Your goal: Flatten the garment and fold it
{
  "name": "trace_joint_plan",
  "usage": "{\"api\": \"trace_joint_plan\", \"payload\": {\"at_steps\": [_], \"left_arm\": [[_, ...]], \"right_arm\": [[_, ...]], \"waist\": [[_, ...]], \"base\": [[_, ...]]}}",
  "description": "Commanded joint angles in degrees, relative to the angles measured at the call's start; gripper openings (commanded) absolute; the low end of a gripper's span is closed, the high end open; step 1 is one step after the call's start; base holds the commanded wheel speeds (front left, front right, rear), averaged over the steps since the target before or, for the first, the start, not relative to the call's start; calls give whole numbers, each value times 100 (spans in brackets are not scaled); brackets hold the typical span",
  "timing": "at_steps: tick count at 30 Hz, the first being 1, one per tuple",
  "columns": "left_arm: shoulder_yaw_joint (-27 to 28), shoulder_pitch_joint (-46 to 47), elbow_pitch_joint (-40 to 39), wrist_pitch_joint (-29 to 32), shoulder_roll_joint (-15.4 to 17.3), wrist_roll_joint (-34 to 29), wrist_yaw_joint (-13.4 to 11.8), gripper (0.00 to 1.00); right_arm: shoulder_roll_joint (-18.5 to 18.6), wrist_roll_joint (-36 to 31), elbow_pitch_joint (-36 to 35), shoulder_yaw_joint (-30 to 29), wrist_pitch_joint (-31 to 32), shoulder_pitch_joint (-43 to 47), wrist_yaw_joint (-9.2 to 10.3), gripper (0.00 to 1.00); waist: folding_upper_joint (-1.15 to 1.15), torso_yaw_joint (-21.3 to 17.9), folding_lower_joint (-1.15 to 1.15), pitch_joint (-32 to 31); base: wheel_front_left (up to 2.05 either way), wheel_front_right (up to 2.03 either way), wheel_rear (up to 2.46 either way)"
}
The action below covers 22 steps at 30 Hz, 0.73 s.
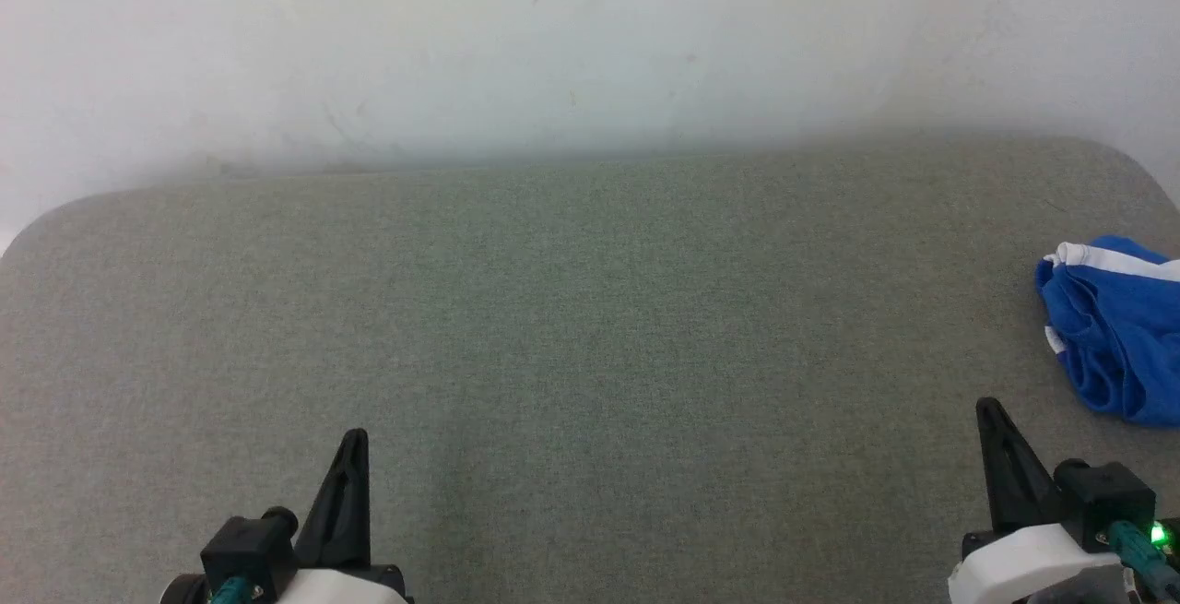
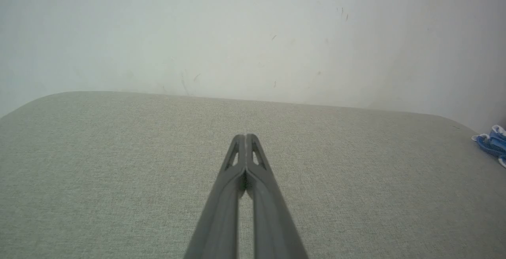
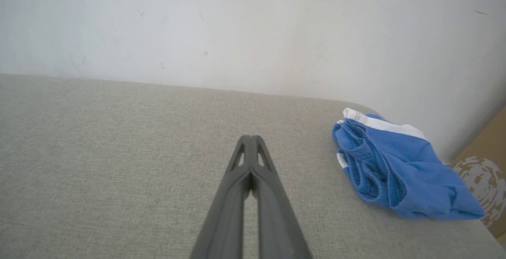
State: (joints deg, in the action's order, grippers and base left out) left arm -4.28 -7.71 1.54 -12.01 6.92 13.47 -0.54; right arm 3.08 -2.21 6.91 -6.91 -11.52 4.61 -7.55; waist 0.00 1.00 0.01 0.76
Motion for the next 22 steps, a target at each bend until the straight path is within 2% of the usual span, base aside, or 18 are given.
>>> {"api": "trace_joint_plan", "payload": {"at_steps": [1, 22], "left_arm": [[39, 122, -25, 45, -30, -75, 11, 0], [118, 253, -51, 280, -106, -333, 20, 0]], "right_arm": [[-4, 40, -43, 34, 36, -82, 2, 0], [-8, 77, -175, 167, 262, -159, 3, 0]], "waist": [[0, -1, 0, -1], [0, -21, 0, -16]], "base": [[0, 0, 0], [0, 0, 0]]}}
